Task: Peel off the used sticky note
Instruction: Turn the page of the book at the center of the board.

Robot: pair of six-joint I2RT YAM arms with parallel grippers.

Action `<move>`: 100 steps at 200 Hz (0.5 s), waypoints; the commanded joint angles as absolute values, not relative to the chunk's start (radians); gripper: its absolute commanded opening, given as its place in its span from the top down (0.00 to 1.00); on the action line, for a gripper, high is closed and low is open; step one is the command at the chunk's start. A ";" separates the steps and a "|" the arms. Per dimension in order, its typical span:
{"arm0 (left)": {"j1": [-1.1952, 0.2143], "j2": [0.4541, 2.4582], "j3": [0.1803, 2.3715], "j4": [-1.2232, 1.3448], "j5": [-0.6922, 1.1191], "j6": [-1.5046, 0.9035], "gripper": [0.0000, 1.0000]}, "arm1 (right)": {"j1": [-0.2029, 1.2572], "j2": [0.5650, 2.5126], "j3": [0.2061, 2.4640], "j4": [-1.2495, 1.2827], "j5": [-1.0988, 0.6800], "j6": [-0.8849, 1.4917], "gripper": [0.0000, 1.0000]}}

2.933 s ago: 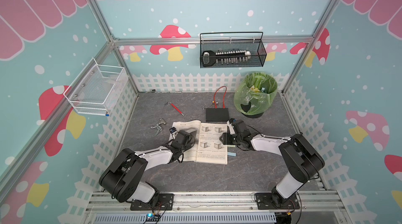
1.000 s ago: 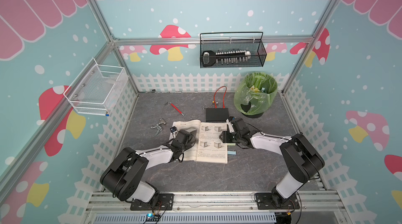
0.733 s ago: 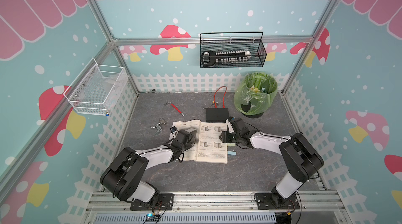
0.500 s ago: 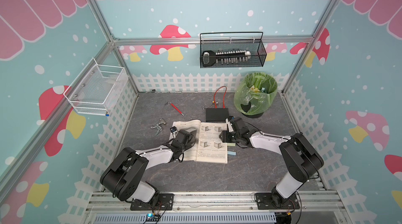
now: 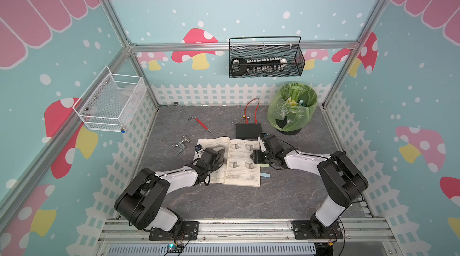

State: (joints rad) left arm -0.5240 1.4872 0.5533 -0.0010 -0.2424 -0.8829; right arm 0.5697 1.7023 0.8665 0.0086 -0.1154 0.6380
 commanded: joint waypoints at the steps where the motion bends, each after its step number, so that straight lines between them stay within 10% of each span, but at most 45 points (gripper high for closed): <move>1: -0.523 1.509 0.535 -0.058 -0.199 -0.878 1.00 | 0.578 1.729 0.885 0.009 -0.099 0.632 0.40; 100: -0.523 1.516 0.537 -0.058 -0.202 -0.877 1.00 | 0.588 1.736 0.898 0.014 -0.112 0.631 0.40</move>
